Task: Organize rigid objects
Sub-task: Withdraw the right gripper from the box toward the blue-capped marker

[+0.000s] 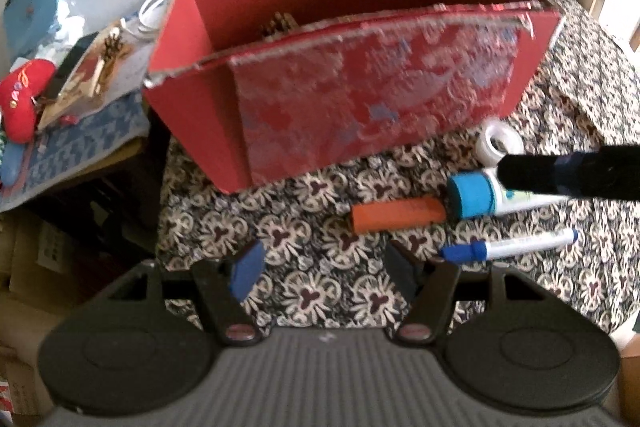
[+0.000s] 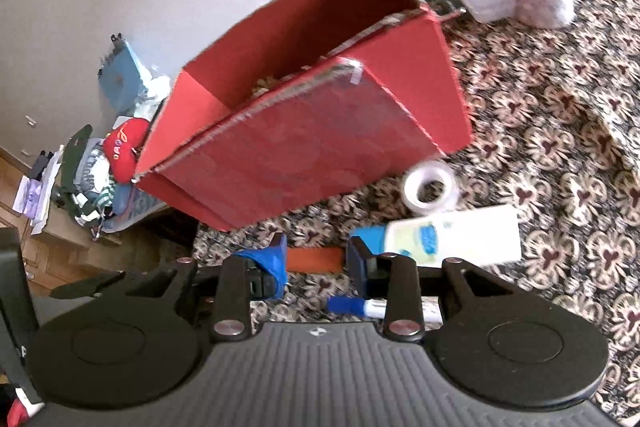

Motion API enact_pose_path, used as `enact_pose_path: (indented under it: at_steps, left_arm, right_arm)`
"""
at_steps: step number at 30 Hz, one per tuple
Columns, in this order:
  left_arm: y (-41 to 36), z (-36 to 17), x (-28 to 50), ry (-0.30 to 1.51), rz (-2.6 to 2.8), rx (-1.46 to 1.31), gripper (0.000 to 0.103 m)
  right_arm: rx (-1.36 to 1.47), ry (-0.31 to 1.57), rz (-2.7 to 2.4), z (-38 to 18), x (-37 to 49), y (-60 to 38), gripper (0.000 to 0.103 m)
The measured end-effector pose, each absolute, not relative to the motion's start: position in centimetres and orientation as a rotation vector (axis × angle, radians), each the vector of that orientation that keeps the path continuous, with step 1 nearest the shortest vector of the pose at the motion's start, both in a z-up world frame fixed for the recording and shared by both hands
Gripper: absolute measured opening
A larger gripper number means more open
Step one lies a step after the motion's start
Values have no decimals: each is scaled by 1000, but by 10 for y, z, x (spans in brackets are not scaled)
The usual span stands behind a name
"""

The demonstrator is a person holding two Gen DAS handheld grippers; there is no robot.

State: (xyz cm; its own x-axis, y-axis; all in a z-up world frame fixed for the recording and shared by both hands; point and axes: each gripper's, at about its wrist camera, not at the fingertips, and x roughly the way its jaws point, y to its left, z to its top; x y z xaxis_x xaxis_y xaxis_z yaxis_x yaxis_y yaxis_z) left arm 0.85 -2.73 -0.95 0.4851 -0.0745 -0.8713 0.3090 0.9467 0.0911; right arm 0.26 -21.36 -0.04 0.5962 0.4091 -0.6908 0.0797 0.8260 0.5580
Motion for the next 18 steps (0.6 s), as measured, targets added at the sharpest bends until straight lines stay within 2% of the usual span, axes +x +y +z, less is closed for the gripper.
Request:
enact_pose_path:
  at_steps: [9, 18]
  left_arm:
    - [-42, -28, -6, 1089, -339, 251, 68]
    - [-58, -37, -25, 1134, -547, 150, 68]
  right_arm:
    - [622, 971, 152, -20, -14, -243, 17]
    - [542, 1036, 164, -34, -22, -266, 15]
